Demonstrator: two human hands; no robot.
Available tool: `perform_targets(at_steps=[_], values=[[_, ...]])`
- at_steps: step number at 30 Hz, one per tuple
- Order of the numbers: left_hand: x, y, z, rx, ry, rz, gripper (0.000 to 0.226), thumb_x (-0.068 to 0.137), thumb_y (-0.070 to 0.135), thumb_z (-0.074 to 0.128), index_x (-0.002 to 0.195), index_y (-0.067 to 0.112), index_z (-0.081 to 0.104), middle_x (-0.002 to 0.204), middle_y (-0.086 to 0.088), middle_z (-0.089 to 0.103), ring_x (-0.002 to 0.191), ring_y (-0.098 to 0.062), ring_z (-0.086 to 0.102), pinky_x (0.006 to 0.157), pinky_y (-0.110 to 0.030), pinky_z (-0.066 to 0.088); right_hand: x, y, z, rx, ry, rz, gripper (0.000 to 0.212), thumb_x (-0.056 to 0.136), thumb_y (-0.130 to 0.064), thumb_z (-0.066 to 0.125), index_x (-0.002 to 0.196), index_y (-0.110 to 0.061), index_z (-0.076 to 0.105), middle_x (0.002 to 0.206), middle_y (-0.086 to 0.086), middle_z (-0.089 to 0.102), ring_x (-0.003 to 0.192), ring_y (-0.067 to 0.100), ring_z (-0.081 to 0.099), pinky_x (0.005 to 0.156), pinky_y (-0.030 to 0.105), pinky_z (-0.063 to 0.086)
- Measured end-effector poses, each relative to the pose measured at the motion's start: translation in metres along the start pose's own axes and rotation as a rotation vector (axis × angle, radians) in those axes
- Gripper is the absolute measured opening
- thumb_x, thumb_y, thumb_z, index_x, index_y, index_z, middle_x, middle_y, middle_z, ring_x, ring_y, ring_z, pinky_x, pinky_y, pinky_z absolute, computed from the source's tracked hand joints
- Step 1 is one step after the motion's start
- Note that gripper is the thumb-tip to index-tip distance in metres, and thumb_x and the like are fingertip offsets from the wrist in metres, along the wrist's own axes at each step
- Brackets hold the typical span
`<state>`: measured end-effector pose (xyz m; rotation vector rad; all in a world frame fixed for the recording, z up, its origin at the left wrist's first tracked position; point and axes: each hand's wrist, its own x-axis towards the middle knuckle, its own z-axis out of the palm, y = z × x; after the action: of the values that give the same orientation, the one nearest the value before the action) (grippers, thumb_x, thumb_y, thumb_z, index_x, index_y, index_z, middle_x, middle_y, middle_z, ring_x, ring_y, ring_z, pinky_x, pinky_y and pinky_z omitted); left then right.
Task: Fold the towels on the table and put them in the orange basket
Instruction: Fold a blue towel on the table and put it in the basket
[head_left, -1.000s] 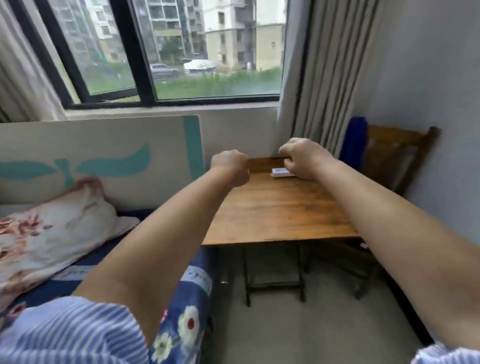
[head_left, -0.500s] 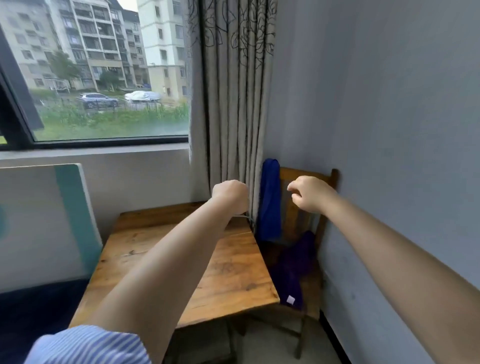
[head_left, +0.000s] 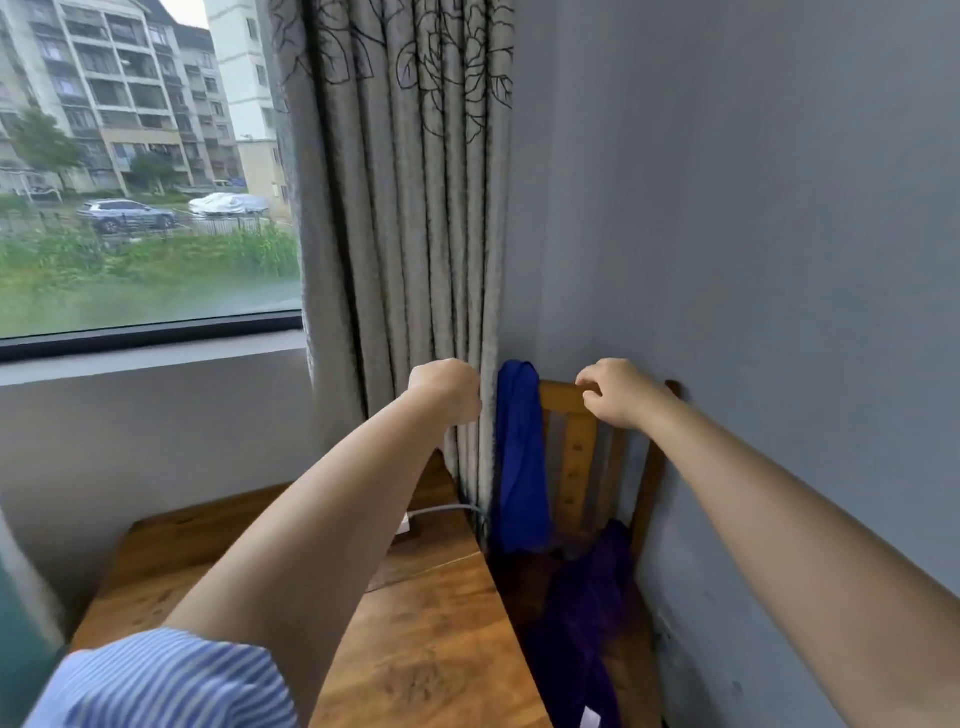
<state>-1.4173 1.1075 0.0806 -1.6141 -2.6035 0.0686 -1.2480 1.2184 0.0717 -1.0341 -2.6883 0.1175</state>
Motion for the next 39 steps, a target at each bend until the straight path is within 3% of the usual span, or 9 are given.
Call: perform_targets(at_steps=[6, 12, 16, 20, 22, 26, 31, 35, 39], values=[[0.090, -0.015, 0.028, -0.075, -0.001, 0.038, 0.016, 0.092, 0.013, 0.040, 0.087, 0.010, 0.054, 0.073, 0.000, 0.046, 0.074, -0.020, 0.050, 0.045, -0.024, 0.032, 0.080, 0.022, 0.028, 0.018, -0.019, 0.065, 0.033, 0.093, -0.015, 0.042, 0.123, -0.010, 0.055, 0.127, 0.011, 0.056, 0.113, 0.026, 0.055, 0.086, 0.029, 0.044], [0.153, -0.014, 0.078, -0.170, -0.093, 0.019, 0.023, 0.094, 0.014, 0.039, 0.102, 0.006, 0.059, 0.091, -0.004, 0.053, 0.089, -0.024, 0.057, 0.063, -0.029, 0.041, 0.141, 0.047, 0.078, 0.023, -0.095, 0.095, 0.032, 0.094, -0.021, 0.046, 0.121, -0.009, 0.057, 0.124, 0.010, 0.059, 0.111, 0.023, 0.056, 0.087, 0.028, 0.045], [0.196, -0.007, 0.111, -0.260, -0.182, -0.047, 0.028, 0.096, 0.017, 0.038, 0.112, 0.007, 0.057, 0.113, -0.009, 0.060, 0.097, -0.024, 0.058, 0.069, -0.030, 0.044, 0.198, 0.071, 0.115, 0.103, -0.141, 0.100, 0.027, 0.093, -0.017, 0.044, 0.106, -0.002, 0.064, 0.109, 0.015, 0.065, 0.098, 0.027, 0.060, 0.082, 0.033, 0.049], [0.232, 0.006, 0.135, -0.337, -0.237, -0.069, 0.037, 0.099, 0.025, 0.033, 0.128, 0.008, 0.048, 0.128, -0.010, 0.052, 0.115, -0.025, 0.052, 0.084, -0.032, 0.045, 0.251, 0.092, 0.150, 0.168, -0.135, 0.026, 0.031, 0.093, -0.011, 0.041, 0.118, -0.007, 0.059, 0.119, 0.012, 0.062, 0.107, 0.027, 0.057, 0.088, 0.032, 0.046], [0.251, 0.017, 0.149, -0.384, -0.249, -0.091, 0.036, 0.099, 0.027, 0.032, 0.126, 0.008, 0.049, 0.127, -0.010, 0.053, 0.114, -0.025, 0.052, 0.084, -0.031, 0.044, 0.277, 0.104, 0.169, 0.168, -0.133, -0.043, 0.031, 0.093, -0.011, 0.041, 0.119, -0.008, 0.058, 0.120, 0.012, 0.062, 0.106, 0.026, 0.057, 0.090, 0.035, 0.047], [0.282, 0.032, 0.174, -0.485, -0.160, -0.196, 0.030, 0.099, 0.023, 0.034, 0.105, 0.003, 0.055, 0.110, -0.014, 0.061, 0.100, -0.027, 0.057, 0.069, -0.027, 0.038, 0.315, 0.120, 0.199, 0.173, -0.164, -0.149, 0.039, 0.093, -0.013, 0.044, 0.132, -0.015, 0.048, 0.133, 0.009, 0.051, 0.118, 0.024, 0.049, 0.098, 0.032, 0.041], [0.311, 0.049, 0.199, -0.640, -0.046, -0.442, 0.030, 0.098, 0.026, 0.037, 0.114, 0.005, 0.052, 0.112, -0.013, 0.061, 0.103, -0.027, 0.058, 0.070, -0.026, 0.037, 0.337, 0.136, 0.226, 0.235, -0.294, -0.241, 0.053, 0.092, -0.010, 0.045, 0.142, -0.019, 0.029, 0.148, 0.003, 0.033, 0.135, 0.021, 0.030, 0.112, 0.031, 0.023], [0.325, 0.062, 0.209, -0.739, 0.078, -0.503, 0.032, 0.096, 0.027, 0.044, 0.117, 0.006, 0.054, 0.107, -0.011, 0.064, 0.098, -0.024, 0.059, 0.071, -0.023, 0.037, 0.343, 0.147, 0.231, 0.318, -0.239, -0.233, 0.042, 0.090, -0.015, 0.053, 0.132, -0.013, 0.047, 0.131, 0.010, 0.052, 0.123, 0.024, 0.042, 0.103, 0.030, 0.030], [0.332, 0.064, 0.214, -0.777, 0.184, -0.598, 0.026, 0.096, 0.022, 0.045, 0.098, 0.005, 0.064, 0.096, -0.011, 0.067, 0.085, -0.021, 0.059, 0.066, -0.023, 0.036, 0.335, 0.159, 0.231, 0.308, -0.098, -0.230, 0.024, 0.087, -0.013, 0.058, 0.108, -0.006, 0.066, 0.100, 0.017, 0.065, 0.103, 0.031, 0.052, 0.085, 0.031, 0.034]])
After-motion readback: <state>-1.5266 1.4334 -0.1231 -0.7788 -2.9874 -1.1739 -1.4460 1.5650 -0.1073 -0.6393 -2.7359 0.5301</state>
